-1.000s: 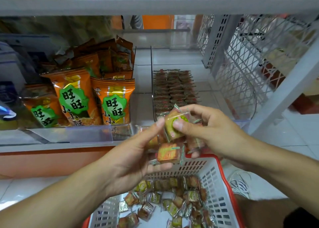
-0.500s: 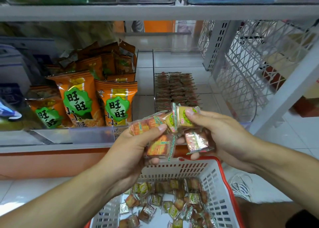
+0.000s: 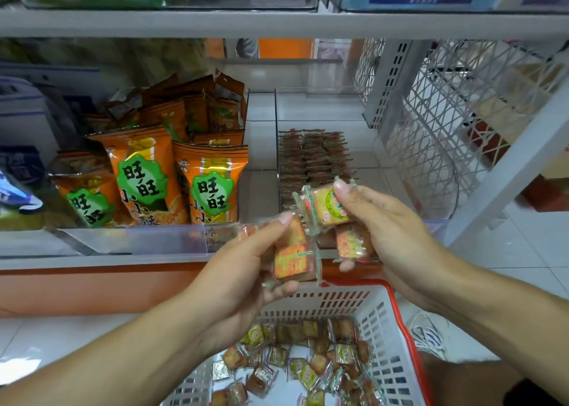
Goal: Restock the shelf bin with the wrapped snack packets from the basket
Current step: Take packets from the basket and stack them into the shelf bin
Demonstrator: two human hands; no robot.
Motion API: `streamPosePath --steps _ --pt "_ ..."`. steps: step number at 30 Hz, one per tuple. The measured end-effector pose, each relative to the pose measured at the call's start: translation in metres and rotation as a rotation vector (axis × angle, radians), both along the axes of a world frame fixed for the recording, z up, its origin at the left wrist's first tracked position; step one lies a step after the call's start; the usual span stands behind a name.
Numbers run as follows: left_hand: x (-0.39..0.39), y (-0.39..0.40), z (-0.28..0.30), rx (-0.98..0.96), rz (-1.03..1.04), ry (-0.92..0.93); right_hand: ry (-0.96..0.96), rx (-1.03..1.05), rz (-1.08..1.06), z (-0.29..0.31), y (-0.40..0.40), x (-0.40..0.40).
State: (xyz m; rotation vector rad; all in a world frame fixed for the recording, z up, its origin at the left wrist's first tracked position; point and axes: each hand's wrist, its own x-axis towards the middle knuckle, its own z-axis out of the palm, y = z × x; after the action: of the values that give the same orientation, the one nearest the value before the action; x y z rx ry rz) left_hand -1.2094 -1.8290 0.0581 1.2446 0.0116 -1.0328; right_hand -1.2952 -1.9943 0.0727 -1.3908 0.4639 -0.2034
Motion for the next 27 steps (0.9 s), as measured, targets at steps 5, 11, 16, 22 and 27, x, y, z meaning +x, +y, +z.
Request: streamPosePath --steps 5,11,16,22,27 --pt "0.0 -0.001 0.003 -0.075 -0.113 0.063 -0.062 -0.164 0.003 0.006 -0.001 0.002" --pt "-0.003 0.001 -0.003 -0.027 -0.096 -0.212 0.133 -0.016 0.157 0.004 0.009 -0.001" --pt "0.001 0.0 -0.004 -0.035 -0.018 -0.19 0.203 0.11 0.25 0.017 -0.004 -0.001" --pt "0.008 0.0 -0.007 0.023 0.08 -0.101 0.05 0.086 0.156 0.023 -0.026 -0.001" --pt "0.003 -0.001 -0.008 0.064 0.026 -0.077 -0.154 -0.68 0.218 0.019 -0.012 -0.011"
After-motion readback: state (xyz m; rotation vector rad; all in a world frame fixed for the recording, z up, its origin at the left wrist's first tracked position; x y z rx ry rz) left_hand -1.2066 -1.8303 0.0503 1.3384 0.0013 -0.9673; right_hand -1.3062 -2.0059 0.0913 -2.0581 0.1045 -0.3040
